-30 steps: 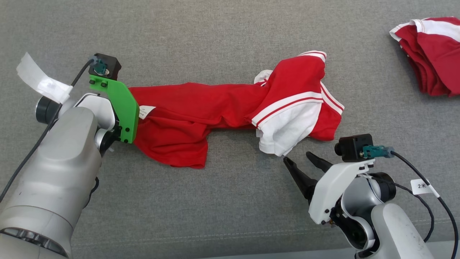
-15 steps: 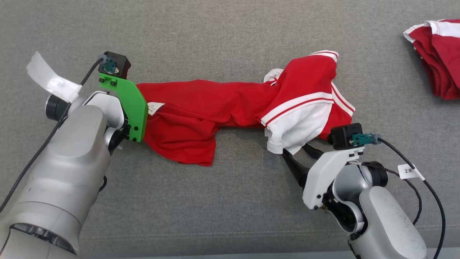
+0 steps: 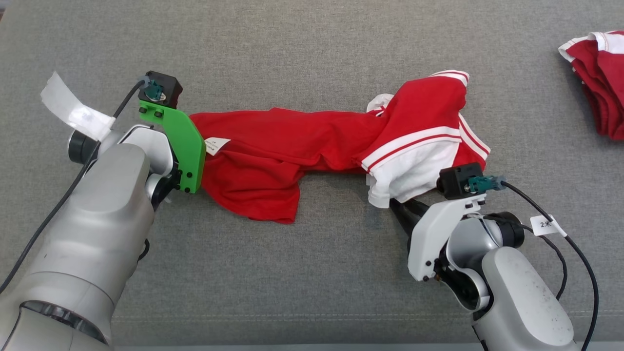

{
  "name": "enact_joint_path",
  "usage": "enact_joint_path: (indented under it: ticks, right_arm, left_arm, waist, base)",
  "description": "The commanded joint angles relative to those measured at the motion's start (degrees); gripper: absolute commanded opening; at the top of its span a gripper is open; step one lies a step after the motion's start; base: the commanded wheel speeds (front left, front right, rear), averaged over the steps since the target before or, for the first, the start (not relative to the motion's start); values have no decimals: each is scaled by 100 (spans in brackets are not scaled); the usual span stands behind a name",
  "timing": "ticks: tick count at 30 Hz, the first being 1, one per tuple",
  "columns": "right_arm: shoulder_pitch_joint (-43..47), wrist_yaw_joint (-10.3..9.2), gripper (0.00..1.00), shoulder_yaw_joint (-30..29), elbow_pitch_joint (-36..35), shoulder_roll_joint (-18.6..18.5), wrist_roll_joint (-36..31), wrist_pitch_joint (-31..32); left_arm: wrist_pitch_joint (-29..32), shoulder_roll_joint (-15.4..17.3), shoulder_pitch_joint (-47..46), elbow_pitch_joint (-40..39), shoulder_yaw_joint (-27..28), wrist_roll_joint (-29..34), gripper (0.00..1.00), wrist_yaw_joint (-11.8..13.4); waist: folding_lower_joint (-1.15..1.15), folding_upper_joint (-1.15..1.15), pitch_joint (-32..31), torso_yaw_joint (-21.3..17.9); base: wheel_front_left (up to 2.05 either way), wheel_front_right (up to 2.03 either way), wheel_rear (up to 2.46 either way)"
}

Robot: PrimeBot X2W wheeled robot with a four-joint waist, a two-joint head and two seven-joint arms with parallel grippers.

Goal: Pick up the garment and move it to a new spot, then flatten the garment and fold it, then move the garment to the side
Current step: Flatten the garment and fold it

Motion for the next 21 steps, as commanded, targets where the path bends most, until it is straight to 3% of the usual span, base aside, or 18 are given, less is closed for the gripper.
enact_joint_path:
  ticks: [1, 4, 5, 6, 21]
  right_arm:
    - [10, -2, 42, -62, 52, -16, -81, 13]
    - [-52, -5, 36, -95, 81, -23, -73, -35]
    - [-67, -5, 23, -79, 95, -23, -64, -46]
    - [-79, -4, 2, -56, 101, -20, -58, -49]
    - [184, -3, 0, -322, -581, -17, 68, -246]
  left_arm:
    - [-14, 16, -137, 16, -17, -38, 0, -14]
    - [-51, 20, -135, 23, -39, -80, 0, -12]
    - [-59, 9, -139, 26, -49, -83, 0, -13]
    - [-51, -3, -139, 30, -63, -86, 0, -14]
    - [-134, 92, -66, 1, -184, -292, 0, -16]
  waist:
    - [0, 0, 8, -15]
    - [0, 0, 20, -26]
    - [0, 0, 25, -28]
    - [0, 0, 27, -29]
    - [0, 0, -160, -141]
  base:
    - [0, 0, 0]
    - [0, 0, 0]
    - [0, 0, 0]
    - [0, 0, 0]
    - [0, 0, 0]
